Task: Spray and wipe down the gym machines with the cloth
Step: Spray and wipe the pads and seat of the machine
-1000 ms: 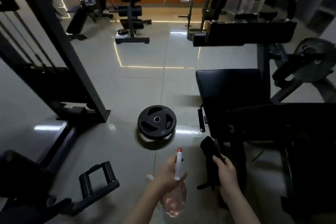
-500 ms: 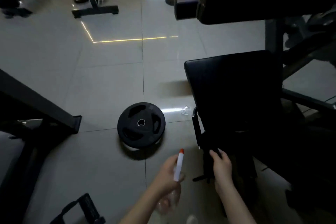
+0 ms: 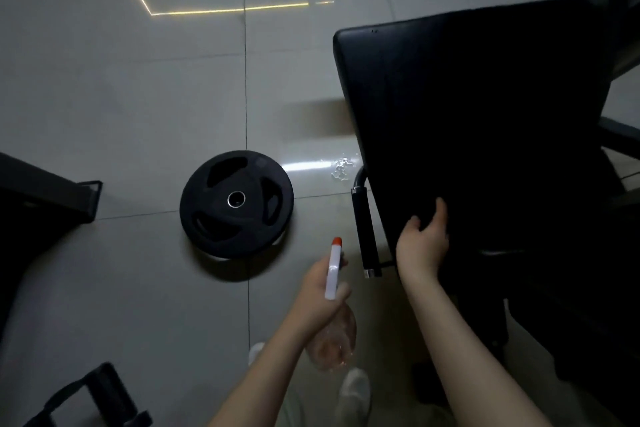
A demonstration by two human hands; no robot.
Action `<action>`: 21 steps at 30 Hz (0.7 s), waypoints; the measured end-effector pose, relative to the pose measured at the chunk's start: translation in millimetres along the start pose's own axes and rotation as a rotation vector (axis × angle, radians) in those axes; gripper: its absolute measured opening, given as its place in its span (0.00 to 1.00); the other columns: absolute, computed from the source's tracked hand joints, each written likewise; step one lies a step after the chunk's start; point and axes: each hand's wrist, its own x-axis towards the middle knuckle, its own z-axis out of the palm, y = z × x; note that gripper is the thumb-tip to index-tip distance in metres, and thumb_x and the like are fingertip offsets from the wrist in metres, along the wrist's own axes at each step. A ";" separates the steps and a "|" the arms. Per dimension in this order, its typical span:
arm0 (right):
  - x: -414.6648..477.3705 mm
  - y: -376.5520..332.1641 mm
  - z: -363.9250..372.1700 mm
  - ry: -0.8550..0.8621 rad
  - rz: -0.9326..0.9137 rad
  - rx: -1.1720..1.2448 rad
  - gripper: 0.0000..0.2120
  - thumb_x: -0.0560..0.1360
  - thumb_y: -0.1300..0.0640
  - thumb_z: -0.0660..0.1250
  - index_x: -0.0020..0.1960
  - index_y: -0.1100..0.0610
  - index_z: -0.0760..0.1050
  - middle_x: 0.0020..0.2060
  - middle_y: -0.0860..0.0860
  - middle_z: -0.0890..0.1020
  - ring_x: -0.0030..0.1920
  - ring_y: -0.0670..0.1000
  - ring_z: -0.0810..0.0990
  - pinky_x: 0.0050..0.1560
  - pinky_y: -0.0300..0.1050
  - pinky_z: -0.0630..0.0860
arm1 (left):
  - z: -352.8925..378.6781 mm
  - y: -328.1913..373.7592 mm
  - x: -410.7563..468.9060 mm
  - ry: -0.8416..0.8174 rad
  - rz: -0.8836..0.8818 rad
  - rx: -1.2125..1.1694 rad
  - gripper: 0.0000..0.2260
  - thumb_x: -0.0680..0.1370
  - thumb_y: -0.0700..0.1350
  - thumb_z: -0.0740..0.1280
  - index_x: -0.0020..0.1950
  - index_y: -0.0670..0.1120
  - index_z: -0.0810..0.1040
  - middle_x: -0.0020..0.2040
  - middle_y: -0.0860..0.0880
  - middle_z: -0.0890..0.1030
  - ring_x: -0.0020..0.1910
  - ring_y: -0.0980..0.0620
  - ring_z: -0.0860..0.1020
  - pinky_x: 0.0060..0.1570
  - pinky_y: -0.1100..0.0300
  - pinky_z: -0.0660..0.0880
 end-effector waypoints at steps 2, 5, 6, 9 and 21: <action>10.6 2.5 17.6 0.020 -0.180 -0.199 0.26 0.80 0.62 0.56 0.75 0.49 0.56 0.70 0.56 0.62 0.65 0.53 0.68 0.60 0.49 0.73 | 4.9 -9.1 12.5 0.011 0.018 0.023 0.26 0.69 0.46 0.61 0.67 0.46 0.70 0.61 0.50 0.75 0.59 0.55 0.73 0.50 0.78 0.65; 34.7 0.7 33.4 0.101 -0.394 -0.331 0.25 0.78 0.65 0.56 0.74 0.52 0.60 0.68 0.58 0.63 0.63 0.54 0.68 0.59 0.45 0.71 | 8.6 -19.2 31.2 0.002 0.057 0.054 0.23 0.74 0.40 0.64 0.69 0.44 0.68 0.62 0.47 0.73 0.61 0.52 0.72 0.54 0.68 0.68; 44.9 0.1 35.8 0.148 -0.473 -0.367 0.25 0.78 0.66 0.57 0.74 0.54 0.61 0.68 0.60 0.64 0.64 0.57 0.68 0.60 0.46 0.71 | 8.2 -21.9 37.3 0.006 0.060 0.054 0.23 0.75 0.38 0.65 0.70 0.44 0.67 0.62 0.46 0.73 0.61 0.51 0.72 0.56 0.64 0.69; 74.0 4.4 38.5 0.135 -0.636 -0.602 0.24 0.78 0.63 0.58 0.74 0.58 0.61 0.70 0.63 0.63 0.67 0.62 0.65 0.65 0.53 0.66 | 7.3 -24.7 55.8 0.020 0.059 0.053 0.23 0.73 0.41 0.66 0.68 0.44 0.67 0.61 0.45 0.73 0.59 0.50 0.74 0.58 0.57 0.71; 116.4 57.0 60.5 0.184 -0.884 -0.850 0.27 0.79 0.51 0.54 0.74 0.63 0.58 0.70 0.67 0.64 0.70 0.67 0.63 0.70 0.61 0.58 | 19.3 -21.8 113.9 0.001 0.130 0.066 0.20 0.75 0.57 0.63 0.60 0.45 0.75 0.48 0.44 0.79 0.47 0.46 0.78 0.50 0.42 0.75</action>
